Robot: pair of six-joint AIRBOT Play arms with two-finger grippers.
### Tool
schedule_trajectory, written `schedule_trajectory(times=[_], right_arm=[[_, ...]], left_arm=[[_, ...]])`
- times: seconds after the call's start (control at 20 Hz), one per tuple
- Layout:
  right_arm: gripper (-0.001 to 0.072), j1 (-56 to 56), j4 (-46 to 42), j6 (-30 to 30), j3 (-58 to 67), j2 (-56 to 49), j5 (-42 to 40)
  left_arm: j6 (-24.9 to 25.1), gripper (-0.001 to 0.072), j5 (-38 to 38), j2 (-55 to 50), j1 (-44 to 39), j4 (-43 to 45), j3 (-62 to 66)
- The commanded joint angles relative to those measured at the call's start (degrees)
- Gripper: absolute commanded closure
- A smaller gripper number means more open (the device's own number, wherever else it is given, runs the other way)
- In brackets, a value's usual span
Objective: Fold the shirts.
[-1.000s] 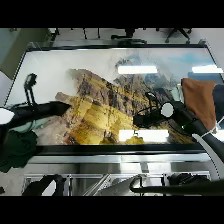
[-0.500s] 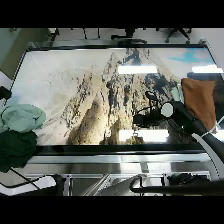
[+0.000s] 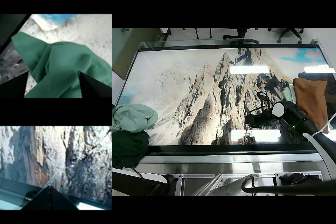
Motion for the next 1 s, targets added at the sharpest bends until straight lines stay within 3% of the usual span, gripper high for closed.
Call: schedule_trajectory(times=[0.0,0.15,0.2,0.25,0.3,0.5,0.6,0.7,0.8,0.95], right_arm=[[0.0693,0.04,-0.02,0.02,-0.02,-0.02,-0.07],[0.0693,0.04,0.02,0.04,-0.02,-0.02,-0.07],[0.0692,0.04,0.02,0.04,-0.02,-0.02,-0.07],[0.0692,0.04,0.02,0.04,-0.02,-0.02,-0.07],[0.0693,0.04,0.0,0.04,-0.02,-0.02,-0.07],[0.0692,0.04,0.0,0.02,-0.02,-0.02,-0.09],[0.0692,0.04,0.02,0.04,-0.02,-0.02,-0.11],[0.0693,0.04,0.22,0.04,-0.02,0.0,-0.09],[0.0693,0.04,1.79,0.02,-0.02,0.0,-0.07],[0.0693,0.04,1.95,0.02,0.0,0.04,0.15]], left_arm=[[2.62,0.0026,-10.88,-7.85,-0.98,0.02,4.72],[3.85,0.0029,-19.96,-11.96,-2.38,0.0,8.31],[3.82,0.0062,-21.97,-12.85,-2.71,0.0,9.6],[3.56,0.0289,-23.63,-13.57,-2.99,-0.09,11.08],[3.19,0.0692,-24.5,-13.84,-3.41,-0.09,12.46],[-0.31,0.0683,-21.14,-11.63,-5.79,-7.65,18.32],[-0.17,0.0683,-13.81,-6.49,-7.76,-18.73,16.81],[3.13,0.0683,-10.19,-1.16,-10.51,-32.13,15.15],[4.9,0.0683,-11.23,3.52,-14.67,-40.74,15.17],[4.81,0.0683,-16.31,9.14,-23.91,-42.07,15.15]])
